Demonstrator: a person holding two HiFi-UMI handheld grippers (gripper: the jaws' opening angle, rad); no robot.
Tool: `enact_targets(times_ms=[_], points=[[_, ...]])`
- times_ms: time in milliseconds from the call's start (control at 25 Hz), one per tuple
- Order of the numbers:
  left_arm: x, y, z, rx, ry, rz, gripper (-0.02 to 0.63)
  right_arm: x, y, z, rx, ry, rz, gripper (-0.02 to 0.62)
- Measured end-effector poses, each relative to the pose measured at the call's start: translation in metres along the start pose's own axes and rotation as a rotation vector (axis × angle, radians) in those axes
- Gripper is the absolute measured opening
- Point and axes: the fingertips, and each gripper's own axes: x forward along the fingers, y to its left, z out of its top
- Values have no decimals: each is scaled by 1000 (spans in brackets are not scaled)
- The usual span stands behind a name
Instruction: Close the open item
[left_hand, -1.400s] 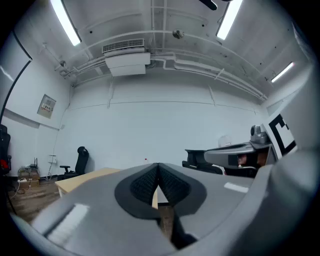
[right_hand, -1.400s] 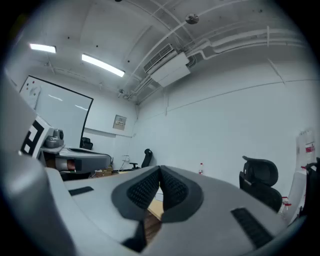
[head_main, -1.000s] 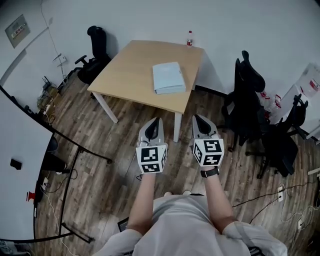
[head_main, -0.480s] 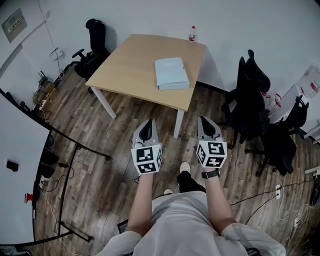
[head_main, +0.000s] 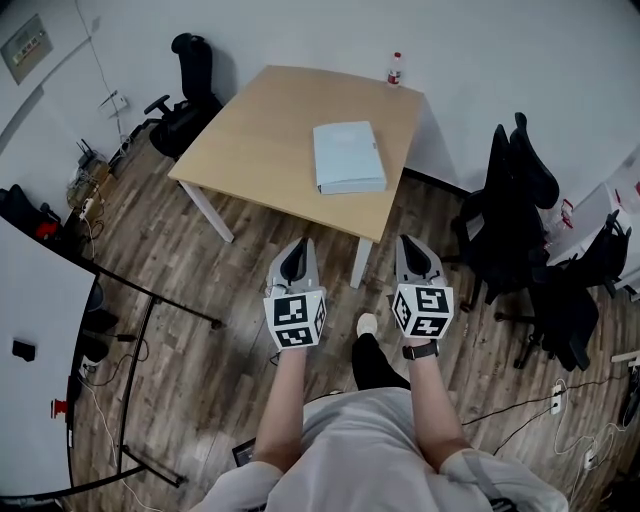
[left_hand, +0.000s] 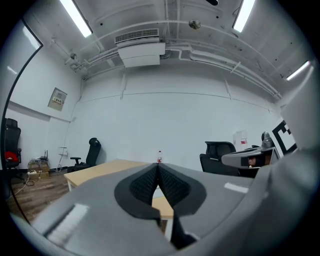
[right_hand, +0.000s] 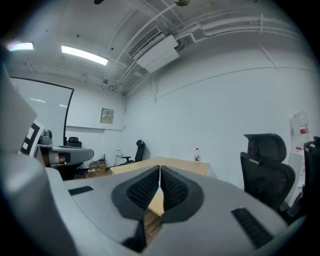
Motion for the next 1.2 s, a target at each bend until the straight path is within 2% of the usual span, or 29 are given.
enact_targets(times_ms=[320,560,1000,1200], points=[[102,-1,20,38,-9,-3,6,87,-46,15,15,-8,34,14],[177,5,34,54,-4,27,6,153,-90,38,22,-34,61,14],[275,20,21,65,42,65,6,254,-133,30,67,-3,123,14],[311,23,19,54,61,27,6,289,-138,22,79,26,153,14]])
